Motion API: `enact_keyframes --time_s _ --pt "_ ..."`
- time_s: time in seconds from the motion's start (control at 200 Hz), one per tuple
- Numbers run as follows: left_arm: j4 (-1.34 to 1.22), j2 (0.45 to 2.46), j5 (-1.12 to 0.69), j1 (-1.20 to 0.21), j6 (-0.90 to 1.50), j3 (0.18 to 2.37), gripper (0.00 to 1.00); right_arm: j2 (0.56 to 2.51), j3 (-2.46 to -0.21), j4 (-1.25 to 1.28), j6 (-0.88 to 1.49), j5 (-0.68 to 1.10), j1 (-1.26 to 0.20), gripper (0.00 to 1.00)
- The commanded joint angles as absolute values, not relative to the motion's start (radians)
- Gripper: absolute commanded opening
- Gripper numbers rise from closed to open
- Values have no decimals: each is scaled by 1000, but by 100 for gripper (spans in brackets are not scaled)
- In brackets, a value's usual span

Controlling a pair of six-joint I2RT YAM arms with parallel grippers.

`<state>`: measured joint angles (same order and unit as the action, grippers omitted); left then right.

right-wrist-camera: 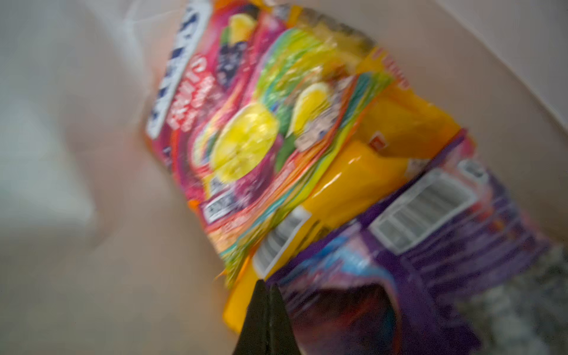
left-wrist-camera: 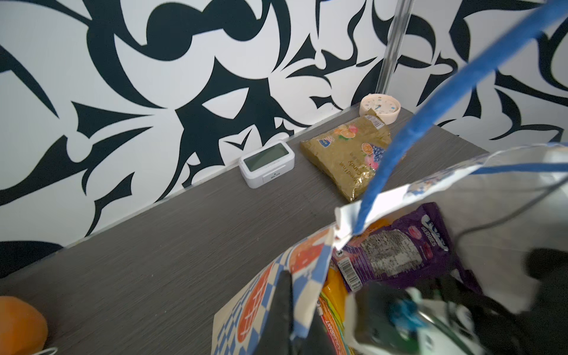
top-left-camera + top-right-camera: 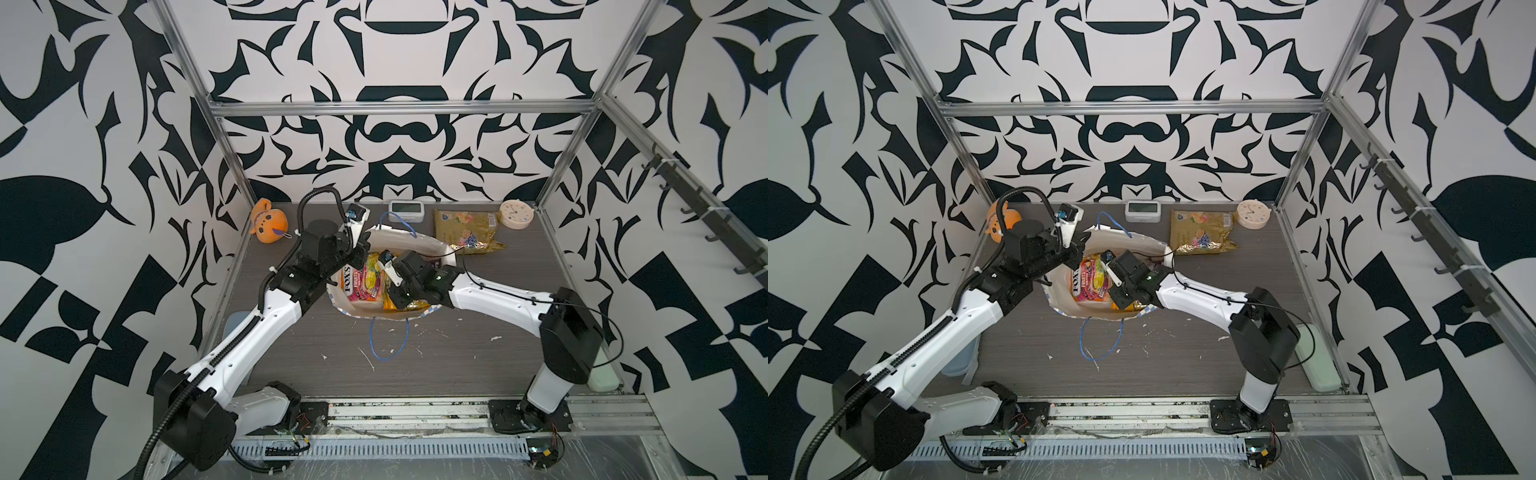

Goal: Take the snacks out of the paper bag
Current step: Pick up the snack from the paper bag.

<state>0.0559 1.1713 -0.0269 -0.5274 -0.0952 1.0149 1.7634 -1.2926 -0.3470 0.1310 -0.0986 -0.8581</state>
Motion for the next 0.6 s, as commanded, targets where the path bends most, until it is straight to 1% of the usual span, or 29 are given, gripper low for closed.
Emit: enact_keyframes --time_s 0.0,0.175,0.27,0.35,0.42,0.505,0.595 --pt "-184 1078 -43 -546 -111 963 0 1822 -1410 -325 166 -323 -845 0" --pt "-165 1077 17 -546 -136 968 0 1903 -1573 -289 129 -323 -834 0" --pt "-224 1104 128 -547 -165 972 0 1972 -1695 -299 89 -327 -827 0" --pt "-224 1161 204 -532 -179 1030 0 2048 -1810 -317 68 -305 -802 0" --pt "-212 1237 188 -489 -175 1099 0 2116 -1906 -325 74 -263 -765 0" --pt "-263 1328 158 -439 -173 1157 0 2192 -2024 -314 69 -235 -725 0" --pt "-319 1375 144 -427 -186 1192 0 2269 -2193 -383 53 -215 -703 0"
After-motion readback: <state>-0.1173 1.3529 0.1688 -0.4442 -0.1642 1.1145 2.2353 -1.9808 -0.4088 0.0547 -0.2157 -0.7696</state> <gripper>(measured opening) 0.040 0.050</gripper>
